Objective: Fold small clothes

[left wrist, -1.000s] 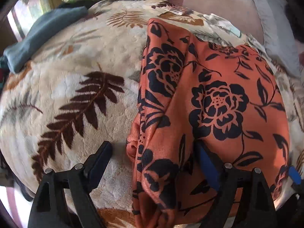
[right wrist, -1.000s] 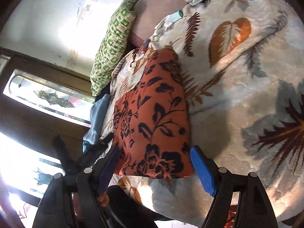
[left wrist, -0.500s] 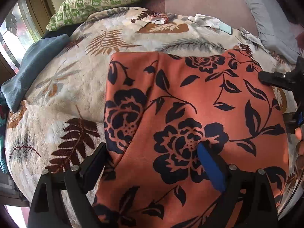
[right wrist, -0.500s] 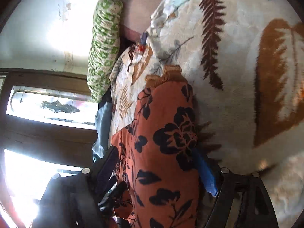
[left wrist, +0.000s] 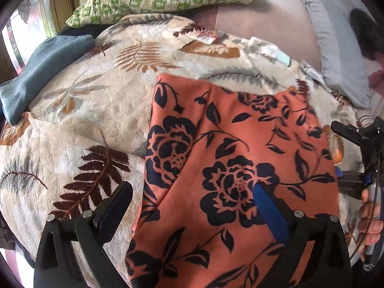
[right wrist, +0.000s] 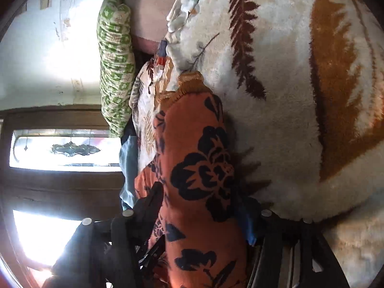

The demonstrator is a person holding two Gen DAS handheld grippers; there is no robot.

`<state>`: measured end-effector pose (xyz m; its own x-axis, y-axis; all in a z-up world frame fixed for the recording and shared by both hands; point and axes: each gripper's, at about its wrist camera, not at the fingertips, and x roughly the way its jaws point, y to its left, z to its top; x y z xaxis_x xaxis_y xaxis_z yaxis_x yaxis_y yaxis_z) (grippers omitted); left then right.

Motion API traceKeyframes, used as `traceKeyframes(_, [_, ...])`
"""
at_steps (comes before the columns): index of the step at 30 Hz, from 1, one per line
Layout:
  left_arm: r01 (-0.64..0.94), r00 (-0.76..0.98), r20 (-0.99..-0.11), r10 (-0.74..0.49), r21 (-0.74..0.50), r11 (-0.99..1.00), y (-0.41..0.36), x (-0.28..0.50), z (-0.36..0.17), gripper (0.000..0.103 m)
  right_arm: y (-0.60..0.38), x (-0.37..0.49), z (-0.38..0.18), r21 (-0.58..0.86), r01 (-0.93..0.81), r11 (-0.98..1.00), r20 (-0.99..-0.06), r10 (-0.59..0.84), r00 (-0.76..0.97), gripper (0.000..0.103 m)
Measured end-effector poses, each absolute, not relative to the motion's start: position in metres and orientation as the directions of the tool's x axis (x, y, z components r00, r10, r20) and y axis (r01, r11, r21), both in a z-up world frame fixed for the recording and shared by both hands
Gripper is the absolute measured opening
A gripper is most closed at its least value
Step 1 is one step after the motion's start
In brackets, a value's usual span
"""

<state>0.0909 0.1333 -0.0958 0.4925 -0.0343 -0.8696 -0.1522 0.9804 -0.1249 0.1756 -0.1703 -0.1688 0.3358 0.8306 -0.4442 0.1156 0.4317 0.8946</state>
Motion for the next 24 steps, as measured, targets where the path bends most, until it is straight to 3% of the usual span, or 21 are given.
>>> traceKeyframes(2, [-0.138,0.541,-0.839,-0.055,-0.154,0.978,0.135,0.080,-0.082,0.100,-0.182,0.158,-0.158,0.911,0.100,0.400,-0.407,0.836,0.368,0.079])
traceKeyframes(6, [-0.119,0.528,-0.848,-0.055,-0.137,0.983,0.129,0.077,-0.091,0.100,-0.184,0.121,-0.154,0.925,0.080,0.371,-0.376,0.864,0.335,0.080])
traceKeyframes(9, [-0.115,0.444,-0.896,-0.007,-0.065,0.991,0.122,0.086,-0.120,0.101,-0.172,0.112,-0.169,0.892,0.070,0.446,-0.444,0.839,0.314,0.082])
traceKeyframes(11, [-0.111,0.466,-0.885,-0.022,-0.083,0.990,0.125,0.081,-0.120,0.101,-0.168,0.113,-0.186,0.879,0.101,0.466,-0.475,0.834,0.281,0.055])
traceKeyframes(12, [-0.109,0.463,-0.886,-0.026,-0.087,0.990,0.126,0.080,-0.119,0.101,-0.167,0.110,-0.183,0.870,0.104,0.482,-0.490,0.824,0.283,0.050])
traceKeyframes(13, [-0.107,0.461,-0.887,-0.029,-0.088,0.990,0.127,0.080,-0.118,0.101,-0.164,0.107,-0.173,0.853,0.075,0.517,-0.515,0.807,0.290,0.045])
traceKeyframes(17, [-0.118,0.444,-0.896,-0.026,-0.087,0.989,0.129,0.082,-0.119,0.101,-0.151,0.097,-0.157,0.772,0.040,0.635,-0.611,0.722,0.325,0.043])
traceKeyframes(18, [-0.119,0.445,-0.895,-0.028,-0.090,0.989,0.130,0.081,-0.117,0.101,-0.152,0.103,-0.171,0.761,0.082,0.644,-0.632,0.708,0.315,0.044])
traceKeyframes(20, [-0.108,0.472,-0.881,-0.030,-0.091,0.990,0.130,0.075,-0.106,0.101,-0.163,0.104,-0.183,0.827,0.144,0.544,-0.558,0.760,0.333,0.050])
traceKeyframes(22, [-0.100,0.517,-0.856,-0.032,-0.098,0.990,0.133,0.066,-0.090,0.101,-0.166,0.100,-0.175,0.845,0.151,0.514,-0.533,0.780,0.328,0.072])
traceKeyframes(24, [-0.102,0.558,-0.829,-0.046,-0.123,0.987,0.140,0.055,-0.075,0.101,-0.172,0.092,-0.162,0.846,0.130,0.517,-0.528,0.780,0.337,0.075])
